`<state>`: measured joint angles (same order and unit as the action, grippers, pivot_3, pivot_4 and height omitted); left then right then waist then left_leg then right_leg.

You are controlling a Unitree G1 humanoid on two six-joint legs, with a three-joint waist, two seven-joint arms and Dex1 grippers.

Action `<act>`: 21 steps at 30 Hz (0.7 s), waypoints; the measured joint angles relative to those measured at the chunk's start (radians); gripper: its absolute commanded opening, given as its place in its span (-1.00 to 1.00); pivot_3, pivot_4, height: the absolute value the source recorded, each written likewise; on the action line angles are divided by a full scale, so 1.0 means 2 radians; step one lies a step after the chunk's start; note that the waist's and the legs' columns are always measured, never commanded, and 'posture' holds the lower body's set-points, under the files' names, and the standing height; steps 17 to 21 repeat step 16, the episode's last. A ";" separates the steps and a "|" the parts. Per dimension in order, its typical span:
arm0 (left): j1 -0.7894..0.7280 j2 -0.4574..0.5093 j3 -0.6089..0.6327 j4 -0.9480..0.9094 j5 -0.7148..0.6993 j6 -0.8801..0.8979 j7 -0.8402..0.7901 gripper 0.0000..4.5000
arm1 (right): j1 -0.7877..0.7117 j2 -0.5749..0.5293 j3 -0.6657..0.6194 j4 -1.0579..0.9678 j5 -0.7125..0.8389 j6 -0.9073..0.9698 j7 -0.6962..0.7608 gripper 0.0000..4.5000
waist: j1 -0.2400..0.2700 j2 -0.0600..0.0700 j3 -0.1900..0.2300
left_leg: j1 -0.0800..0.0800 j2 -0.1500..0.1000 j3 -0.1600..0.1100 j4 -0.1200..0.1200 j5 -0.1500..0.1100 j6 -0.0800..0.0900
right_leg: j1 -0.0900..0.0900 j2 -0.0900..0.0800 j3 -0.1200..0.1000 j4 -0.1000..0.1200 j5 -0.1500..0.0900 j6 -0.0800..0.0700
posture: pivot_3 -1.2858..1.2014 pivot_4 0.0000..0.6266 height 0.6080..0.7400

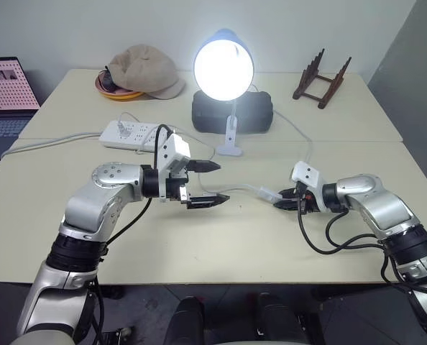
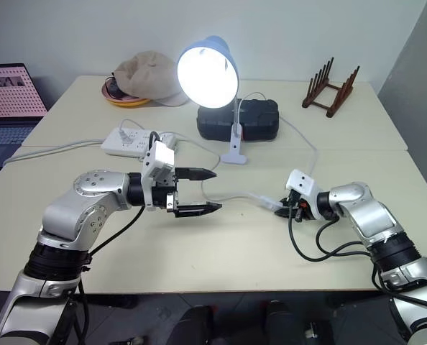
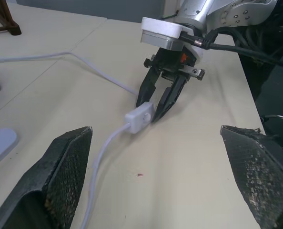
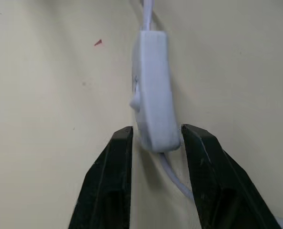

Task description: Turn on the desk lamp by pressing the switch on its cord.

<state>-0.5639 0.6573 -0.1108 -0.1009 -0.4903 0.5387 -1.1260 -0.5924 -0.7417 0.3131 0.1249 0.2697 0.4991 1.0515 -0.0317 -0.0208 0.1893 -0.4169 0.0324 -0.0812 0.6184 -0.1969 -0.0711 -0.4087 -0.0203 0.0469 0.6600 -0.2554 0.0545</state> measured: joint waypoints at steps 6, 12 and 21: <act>-0.005 0.014 0.000 0.031 0.014 0.002 -0.001 1.00 | 0.051 -0.036 -0.073 -0.114 0.054 0.062 0.009 0.72 | 0.000 0.000 0.000 | 0.000 0.000 0.000 0.000 0.000 0.000 | 0.000 0.000 0.000 0.000 0.000 0.000 | 0.03 -0.52 1.00; -0.024 0.040 0.003 0.048 0.021 0.009 -0.017 1.00 | 0.120 -0.067 -0.160 -0.231 0.124 0.128 0.004 0.98 | 0.000 0.000 0.000 | 0.000 0.000 0.000 0.000 0.000 0.000 | 0.000 0.000 0.000 0.000 0.000 0.000 | 0.03 -0.52 1.00; -0.028 0.047 -0.001 0.058 0.031 -0.001 -0.033 1.00 | 0.148 -0.074 -0.201 -0.261 0.153 0.150 -0.005 0.98 | 0.000 0.000 0.000 | 0.000 0.000 0.000 0.001 0.000 0.000 | 0.000 0.000 0.000 0.001 0.000 0.000 | 0.03 -0.52 1.00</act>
